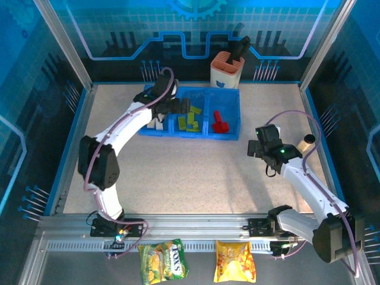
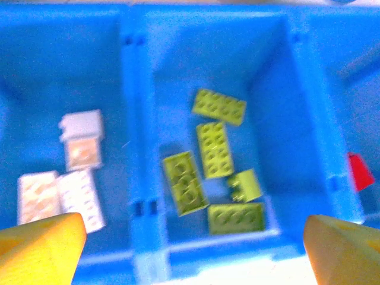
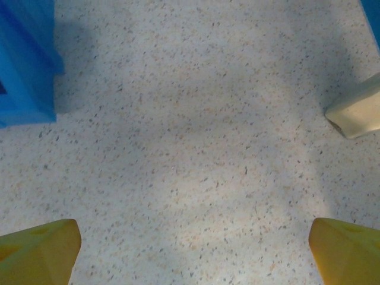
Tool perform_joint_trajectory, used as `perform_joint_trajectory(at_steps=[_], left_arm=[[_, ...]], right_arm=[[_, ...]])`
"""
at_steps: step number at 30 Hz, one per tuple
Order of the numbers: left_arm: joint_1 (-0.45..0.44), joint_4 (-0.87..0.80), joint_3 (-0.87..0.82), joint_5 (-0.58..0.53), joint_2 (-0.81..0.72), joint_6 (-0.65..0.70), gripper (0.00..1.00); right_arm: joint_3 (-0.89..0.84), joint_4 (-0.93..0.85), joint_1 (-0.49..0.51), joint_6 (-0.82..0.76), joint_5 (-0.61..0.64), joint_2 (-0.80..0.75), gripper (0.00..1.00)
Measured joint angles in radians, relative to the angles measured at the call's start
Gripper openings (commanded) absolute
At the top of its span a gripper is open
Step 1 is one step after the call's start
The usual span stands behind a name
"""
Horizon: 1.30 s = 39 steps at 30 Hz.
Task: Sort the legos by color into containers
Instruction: Reset both arms
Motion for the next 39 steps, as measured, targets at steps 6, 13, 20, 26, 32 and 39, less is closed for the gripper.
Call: perform_joint_trajectory(at_steps=[6, 13, 20, 26, 32, 39], left_arm=[[0.142, 0.055, -0.293, -0.060, -0.212, -0.011, 0.99], [0.341, 0.187, -0.657, -0.093, -0.457, -0.039, 0.99], [0.399, 0.401, -0.979, -0.191, -0.589, -0.063, 0.99], [0.400, 0.612, -1.096, -0.214, -0.520, 0.015, 0.99], [0.400, 0.857, -1.108, -0.146, -0.445, 0.087, 0.99], [0.401, 1.231, -1.177, 0.003, -0.333, 0.144, 0.99]], right_arm=[[-0.015, 0.089, -0.050, -0.035, 0.003, 0.041, 1.00], [-0.036, 0.185, -0.088, -0.083, 0.005, 0.091, 1.00], [-0.076, 0.319, -0.094, -0.139, 0.050, 0.153, 1.00], [-0.215, 0.571, -0.103, -0.228, 0.081, 0.189, 1.00], [-0.356, 0.867, -0.149, -0.321, 0.003, 0.210, 1.00], [-0.406, 1.165, -0.181, -0.371, -0.160, 0.244, 1.00]])
